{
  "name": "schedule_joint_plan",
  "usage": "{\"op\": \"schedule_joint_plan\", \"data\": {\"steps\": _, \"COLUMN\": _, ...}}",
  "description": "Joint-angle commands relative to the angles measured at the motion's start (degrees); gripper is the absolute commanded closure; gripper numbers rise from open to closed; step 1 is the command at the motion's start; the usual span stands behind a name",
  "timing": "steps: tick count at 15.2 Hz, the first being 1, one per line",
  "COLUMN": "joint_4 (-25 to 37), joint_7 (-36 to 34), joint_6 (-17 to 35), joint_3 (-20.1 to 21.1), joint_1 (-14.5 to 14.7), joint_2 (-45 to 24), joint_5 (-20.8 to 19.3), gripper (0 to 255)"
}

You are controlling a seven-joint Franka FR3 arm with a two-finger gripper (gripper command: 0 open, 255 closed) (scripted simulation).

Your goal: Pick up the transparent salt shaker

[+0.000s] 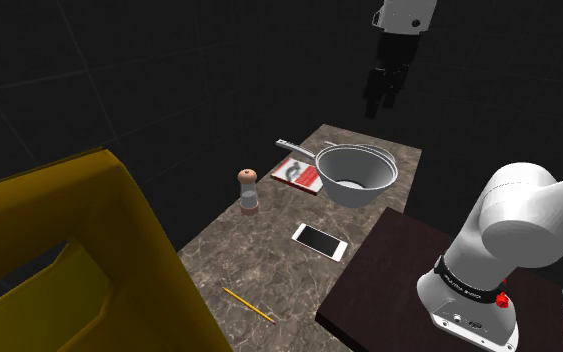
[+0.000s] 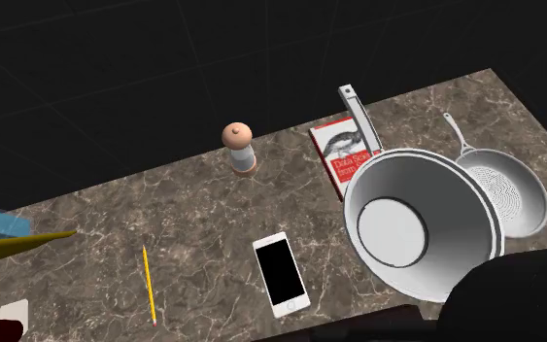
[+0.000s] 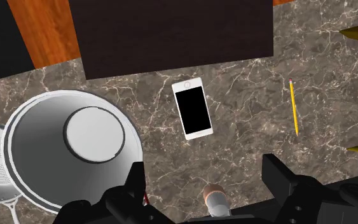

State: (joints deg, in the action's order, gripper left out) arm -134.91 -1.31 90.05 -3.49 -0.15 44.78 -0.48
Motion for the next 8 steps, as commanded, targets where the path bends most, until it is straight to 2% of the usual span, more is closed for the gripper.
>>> {"op": "schedule_joint_plan", "data": {"steps": 1, "joint_4": 0.0, "joint_7": 0.0, "joint_6": 0.0, "joint_3": 0.0, "joint_1": 0.0, "joint_2": 0.0, "joint_5": 0.0, "gripper": 0}}
{"op": "schedule_joint_plan", "data": {"steps": 8, "joint_4": -0.55, "joint_7": 0.11, "joint_6": 13.02, "joint_3": 0.72, "joint_1": 1.33, "joint_2": -11.75, "joint_5": 0.71, "gripper": 0}}
